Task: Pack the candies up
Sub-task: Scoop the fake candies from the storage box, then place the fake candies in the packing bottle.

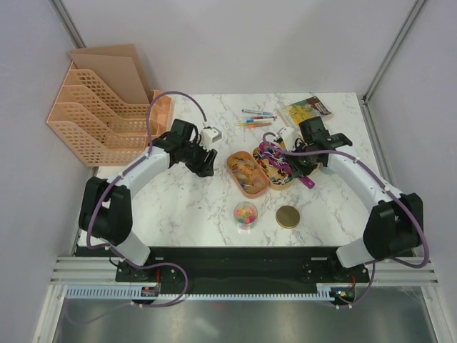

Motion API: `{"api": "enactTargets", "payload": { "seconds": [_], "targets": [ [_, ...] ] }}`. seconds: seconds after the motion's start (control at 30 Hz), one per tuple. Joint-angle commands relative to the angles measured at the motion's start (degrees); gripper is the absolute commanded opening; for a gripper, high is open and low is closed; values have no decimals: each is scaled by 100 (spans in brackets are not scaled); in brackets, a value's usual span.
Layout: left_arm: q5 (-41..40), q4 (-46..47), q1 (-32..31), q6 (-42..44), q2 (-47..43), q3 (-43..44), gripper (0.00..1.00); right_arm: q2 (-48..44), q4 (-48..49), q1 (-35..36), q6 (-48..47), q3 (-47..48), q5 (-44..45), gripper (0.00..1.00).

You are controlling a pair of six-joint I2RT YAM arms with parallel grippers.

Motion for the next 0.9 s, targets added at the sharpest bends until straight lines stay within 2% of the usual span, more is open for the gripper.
{"api": "enactTargets", "payload": {
  "seconds": [0.0,0.07,0.23,0.57,0.87],
  "targets": [
    [-41,67,73,219,-132,115,59,-460,-356,141,-1017,156,-33,0],
    [-59,93,91,202,-211,37,59,-627,-813,317,-1542,165,203,0],
    [-252,269,152,79,-387,-157,58,-847,-1560,1117,-2081,77,766,0],
    [-1332,436,319,69,-712,-500,57,-909,-2335,2471,-1959,112,1751,0],
    [-1307,480,477,-36,-1143,-843,57,-585,-2880,3341,-1590,437,2366,0]
  ]
}}
